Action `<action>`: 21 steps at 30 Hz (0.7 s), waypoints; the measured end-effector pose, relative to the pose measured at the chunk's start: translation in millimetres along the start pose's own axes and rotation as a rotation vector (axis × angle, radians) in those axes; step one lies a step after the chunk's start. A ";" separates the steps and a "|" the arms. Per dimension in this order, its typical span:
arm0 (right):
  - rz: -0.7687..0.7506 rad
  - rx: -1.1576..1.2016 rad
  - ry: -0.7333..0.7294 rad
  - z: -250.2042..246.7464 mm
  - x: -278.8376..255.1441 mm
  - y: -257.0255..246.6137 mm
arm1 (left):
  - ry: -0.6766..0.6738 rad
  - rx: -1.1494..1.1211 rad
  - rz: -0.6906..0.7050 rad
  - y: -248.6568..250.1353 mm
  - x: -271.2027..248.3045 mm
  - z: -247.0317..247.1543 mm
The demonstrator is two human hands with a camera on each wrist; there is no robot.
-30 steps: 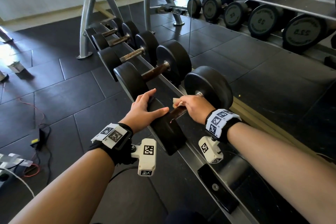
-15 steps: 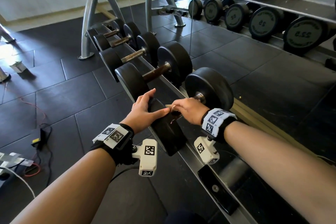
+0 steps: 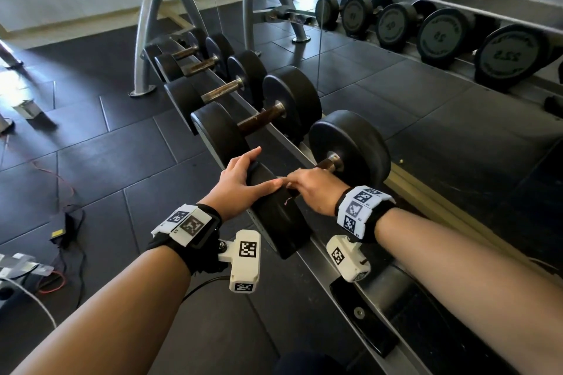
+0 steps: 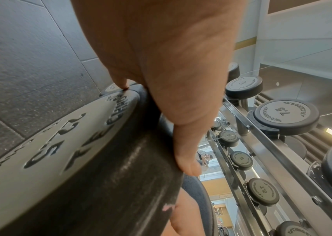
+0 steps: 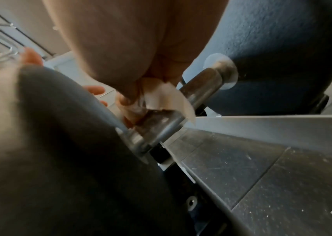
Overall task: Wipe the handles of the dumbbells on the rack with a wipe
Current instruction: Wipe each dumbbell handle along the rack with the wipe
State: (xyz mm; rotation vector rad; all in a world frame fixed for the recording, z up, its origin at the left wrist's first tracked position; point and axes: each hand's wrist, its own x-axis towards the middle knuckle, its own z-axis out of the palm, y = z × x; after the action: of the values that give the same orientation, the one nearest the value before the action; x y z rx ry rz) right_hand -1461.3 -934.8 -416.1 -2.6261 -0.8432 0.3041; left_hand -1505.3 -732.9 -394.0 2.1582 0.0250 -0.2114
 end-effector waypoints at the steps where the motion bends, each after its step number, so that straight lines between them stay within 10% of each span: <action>1: -0.025 0.018 -0.030 0.1 -1.6 0.7 | -0.004 -0.002 -0.004 0.6 -0.4 -0.1; 9: 0.135 -0.226 0.115 -17.6 -9.0 26.0 | -0.018 0.001 -0.016 -0.2 0.8 -1.0; 15: -0.152 0.082 0.017 13.9 -18.7 6.2 | 0.003 -0.002 -0.004 -1.6 1.9 0.8; 21: 0.033 -0.095 0.133 3.6 -24.2 38.6 | 0.008 -0.003 -0.007 -3.8 4.7 0.4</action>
State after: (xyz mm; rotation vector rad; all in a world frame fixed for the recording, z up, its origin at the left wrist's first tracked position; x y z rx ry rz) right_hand -1461.8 -977.4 -432.7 -2.7148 -0.7884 0.0980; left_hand -1501.1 -731.4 -398.1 2.1567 0.0371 -0.2070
